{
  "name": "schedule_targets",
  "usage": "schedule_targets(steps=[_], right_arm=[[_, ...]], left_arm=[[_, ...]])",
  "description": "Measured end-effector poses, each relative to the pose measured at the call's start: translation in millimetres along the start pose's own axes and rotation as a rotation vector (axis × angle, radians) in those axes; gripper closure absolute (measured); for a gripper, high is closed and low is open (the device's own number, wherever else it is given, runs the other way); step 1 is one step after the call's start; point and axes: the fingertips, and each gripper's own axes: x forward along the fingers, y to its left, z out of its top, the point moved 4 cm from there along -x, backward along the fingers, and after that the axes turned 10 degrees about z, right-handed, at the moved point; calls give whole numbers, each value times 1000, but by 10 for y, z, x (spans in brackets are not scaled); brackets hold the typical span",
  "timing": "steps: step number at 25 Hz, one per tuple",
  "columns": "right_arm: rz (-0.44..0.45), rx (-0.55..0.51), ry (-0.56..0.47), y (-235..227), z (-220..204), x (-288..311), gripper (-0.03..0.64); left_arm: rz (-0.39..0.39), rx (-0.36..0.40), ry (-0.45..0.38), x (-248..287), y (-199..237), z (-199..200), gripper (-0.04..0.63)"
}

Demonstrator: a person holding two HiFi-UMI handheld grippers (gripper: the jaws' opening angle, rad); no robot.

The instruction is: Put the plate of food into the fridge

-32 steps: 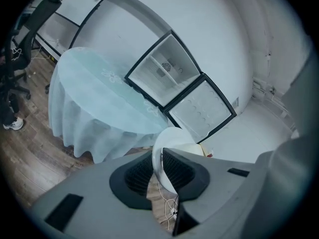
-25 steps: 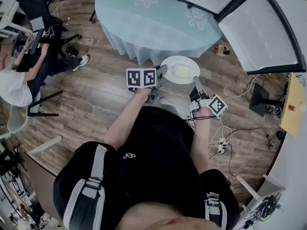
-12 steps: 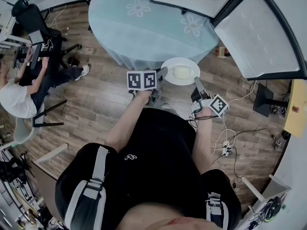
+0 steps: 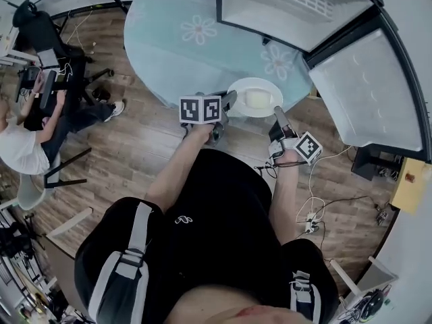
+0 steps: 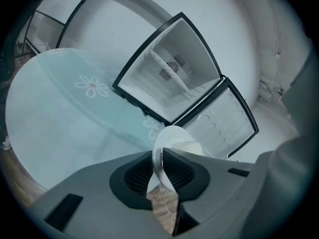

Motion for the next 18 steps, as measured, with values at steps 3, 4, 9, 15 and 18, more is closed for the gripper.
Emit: schedule_targets(steps=[3, 4, 9, 15, 18], right_arm=[[-5, -14, 7, -18, 73, 276, 601], [-13, -12, 7, -30, 84, 354, 601], [-27, -7, -13, -8, 201, 673, 601], [-46, 22, -47, -52, 273, 935, 598], [-70, 15, -52, -84, 356, 1000, 598]], left_arm=[[2, -10, 6, 91, 137, 228, 534], [2, -11, 9, 117, 182, 302, 533], [-21, -7, 34, 274, 296, 643, 532], [-19, 77, -8, 366, 316, 1027, 532], [-34, 59, 10, 466, 349, 1080, 535]])
